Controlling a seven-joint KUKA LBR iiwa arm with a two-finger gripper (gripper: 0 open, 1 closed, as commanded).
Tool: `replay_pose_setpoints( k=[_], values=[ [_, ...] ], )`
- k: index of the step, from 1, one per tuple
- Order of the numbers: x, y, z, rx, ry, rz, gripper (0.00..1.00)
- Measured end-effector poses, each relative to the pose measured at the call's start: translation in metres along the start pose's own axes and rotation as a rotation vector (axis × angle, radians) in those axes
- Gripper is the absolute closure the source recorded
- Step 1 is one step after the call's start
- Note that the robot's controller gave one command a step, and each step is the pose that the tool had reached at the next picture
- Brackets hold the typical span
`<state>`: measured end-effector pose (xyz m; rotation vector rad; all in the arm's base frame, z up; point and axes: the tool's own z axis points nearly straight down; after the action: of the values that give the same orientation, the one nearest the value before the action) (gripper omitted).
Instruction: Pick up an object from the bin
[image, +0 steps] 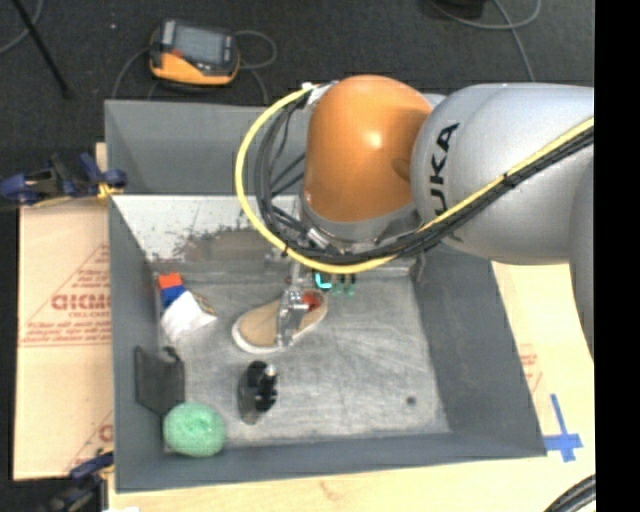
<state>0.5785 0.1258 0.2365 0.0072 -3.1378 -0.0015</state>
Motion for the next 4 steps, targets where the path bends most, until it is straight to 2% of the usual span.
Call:
replay_pose_setpoints(
  k=[1, 2, 3, 4],
  values=[
    [-0.002, -0.001, -0.004, -0.001, -0.008, 0.003, 0.00],
    [-0.005, -0.017, 0.066, -0.001, -0.012, -0.011, 0.00],
    [-0.005, -0.039, 0.083, 0.002, -0.003, -0.151, 0.00],
    [-0.035, -0.035, 0.121, -0.001, -0.013, -0.116, 0.00]
  ],
)
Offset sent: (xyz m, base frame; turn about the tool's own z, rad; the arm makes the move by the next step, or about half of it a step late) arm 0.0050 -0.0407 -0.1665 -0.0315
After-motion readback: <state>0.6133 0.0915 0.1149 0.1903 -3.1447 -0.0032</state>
